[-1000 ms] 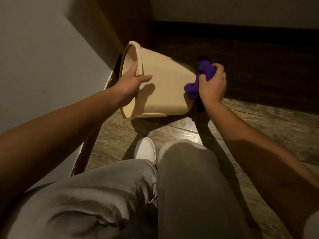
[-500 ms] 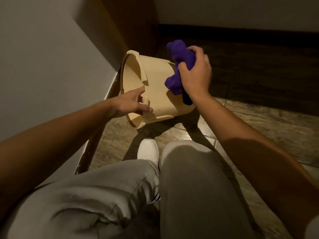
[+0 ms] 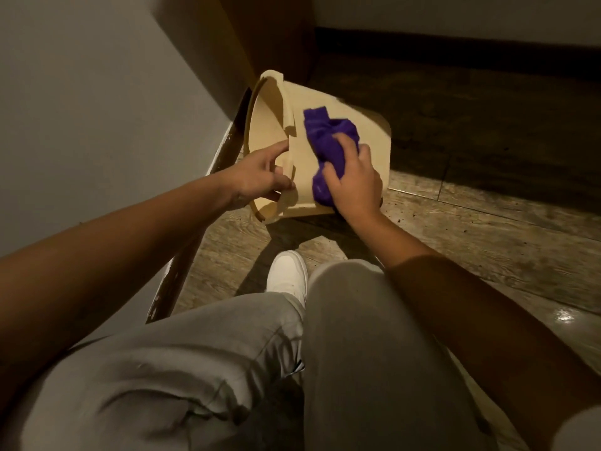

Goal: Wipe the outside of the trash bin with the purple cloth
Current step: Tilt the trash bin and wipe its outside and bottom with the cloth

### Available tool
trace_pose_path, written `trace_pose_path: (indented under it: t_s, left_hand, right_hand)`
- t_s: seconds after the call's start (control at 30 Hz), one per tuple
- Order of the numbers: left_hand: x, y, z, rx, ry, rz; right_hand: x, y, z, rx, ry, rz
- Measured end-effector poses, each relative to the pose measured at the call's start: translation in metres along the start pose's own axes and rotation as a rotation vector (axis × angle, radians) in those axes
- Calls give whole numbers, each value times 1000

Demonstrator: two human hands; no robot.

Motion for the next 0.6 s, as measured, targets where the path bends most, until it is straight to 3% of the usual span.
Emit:
trace_pose_path:
  t_s: [0.2, 0.37, 0.47, 0.6]
  left_hand:
    - [-3, 2, 2, 80, -24, 54]
    - [-5, 3, 5, 137, -27, 65]
    - [-1, -4, 3, 40, -1, -6]
    - [2, 9, -3, -69, -5, 57]
  right_hand:
    - [-9, -15, -107, -132, 340, -24]
    - [-48, -12, -198, 24, 717, 114]
    - [-64, -31, -209, 165, 814, -119]
    - [-43, -67, -184, 227, 731, -310]
Point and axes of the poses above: each hand's wrist, its own x-axis towards the middle knuckle, its own y-axis out of the palm, z = x × y, the point moved 10 cm from there along x, towards the middle knuckle, and after that the axes turned 6 degrees about -y, right-handed, at the moved point
